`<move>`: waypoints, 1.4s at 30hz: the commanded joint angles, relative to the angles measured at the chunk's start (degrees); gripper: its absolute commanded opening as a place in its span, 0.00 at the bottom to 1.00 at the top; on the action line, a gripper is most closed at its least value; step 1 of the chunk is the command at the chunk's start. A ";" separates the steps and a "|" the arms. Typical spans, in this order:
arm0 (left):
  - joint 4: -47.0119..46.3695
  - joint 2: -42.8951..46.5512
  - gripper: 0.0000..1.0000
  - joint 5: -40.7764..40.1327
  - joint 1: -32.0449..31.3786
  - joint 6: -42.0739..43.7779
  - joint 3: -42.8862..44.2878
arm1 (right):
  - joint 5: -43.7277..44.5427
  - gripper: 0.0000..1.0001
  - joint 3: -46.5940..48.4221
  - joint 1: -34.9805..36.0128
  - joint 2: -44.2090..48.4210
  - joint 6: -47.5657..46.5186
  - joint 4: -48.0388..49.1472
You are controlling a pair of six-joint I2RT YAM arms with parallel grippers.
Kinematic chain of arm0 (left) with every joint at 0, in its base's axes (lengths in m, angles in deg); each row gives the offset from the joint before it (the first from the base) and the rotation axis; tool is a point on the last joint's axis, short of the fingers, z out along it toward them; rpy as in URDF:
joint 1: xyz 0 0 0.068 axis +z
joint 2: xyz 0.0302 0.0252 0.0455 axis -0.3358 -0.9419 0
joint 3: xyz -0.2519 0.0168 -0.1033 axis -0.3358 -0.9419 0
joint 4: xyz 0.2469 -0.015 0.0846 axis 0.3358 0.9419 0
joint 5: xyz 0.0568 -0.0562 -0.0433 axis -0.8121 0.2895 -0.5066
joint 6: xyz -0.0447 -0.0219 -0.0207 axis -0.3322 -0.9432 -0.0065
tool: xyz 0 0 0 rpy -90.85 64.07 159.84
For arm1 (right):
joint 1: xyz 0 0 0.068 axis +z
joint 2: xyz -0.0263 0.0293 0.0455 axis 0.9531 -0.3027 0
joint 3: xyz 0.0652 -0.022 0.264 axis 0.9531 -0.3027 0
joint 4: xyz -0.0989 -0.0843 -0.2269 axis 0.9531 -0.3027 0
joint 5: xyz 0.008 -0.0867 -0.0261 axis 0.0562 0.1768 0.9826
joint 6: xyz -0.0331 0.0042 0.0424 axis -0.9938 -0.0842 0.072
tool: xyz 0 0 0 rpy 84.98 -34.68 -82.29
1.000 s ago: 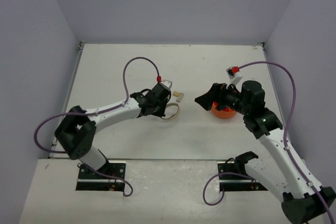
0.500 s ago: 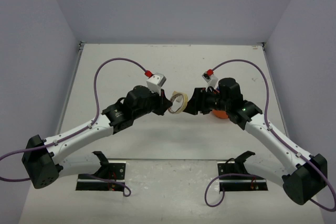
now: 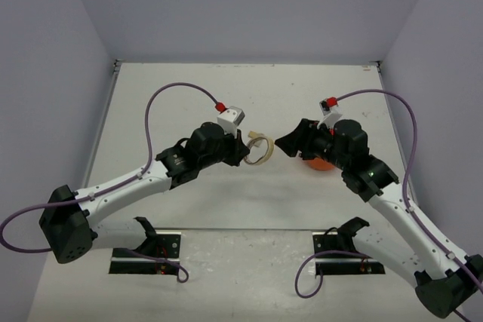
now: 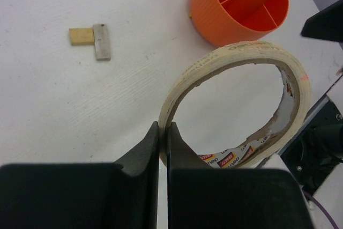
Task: Sort the stationery into containers
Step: Pick up the stationery from the center of the board, then place the stationery in the storage box.
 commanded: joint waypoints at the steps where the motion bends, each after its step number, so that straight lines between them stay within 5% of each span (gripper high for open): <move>1: -1.91 -0.96 0.00 4.82 -0.23 2.30 1.33 | -1.24 0.61 3.34 0.41 -0.36 2.71 2.56; 6: -2.92 -0.80 0.00 6.35 -0.28 2.61 1.40 | -3.78 0.48 4.79 0.50 -4.69 1.67 -0.27; 13: -3.87 -0.76 0.00 6.77 -0.23 3.09 1.45 | -12.40 0.48 4.49 2.31 -9.79 0.09 0.22; 18: -3.75 -0.38 0.01 3.94 -0.23 2.67 1.57 | -12.00 0.06 4.32 3.93 -11.22 -1.09 -0.24; 20: -3.55 -0.10 0.24 3.03 -0.23 2.65 1.57 | -10.38 0.00 4.39 3.93 -10.98 -1.51 -0.93; 23: -1.10 0.58 0.89 0.36 -0.32 1.74 2.29 | -5.55 0.00 4.90 3.88 -10.34 -3.00 -3.46; 24: 0.88 0.57 1.00 -1.76 -0.29 1.18 3.15 | -2.12 0.00 5.28 3.62 -9.94 -3.63 -4.91; 34: 29.80 3.95 1.00 -26.74 -0.23 -3.03 15.14 | 36.60 0.00 2.57 -10.43 3.37 -2.85 -15.81; 42: 35.85 11.14 1.00 -33.70 -0.14 -0.87 13.38 | 46.43 0.00 1.69 -12.86 9.84 7.32 -21.22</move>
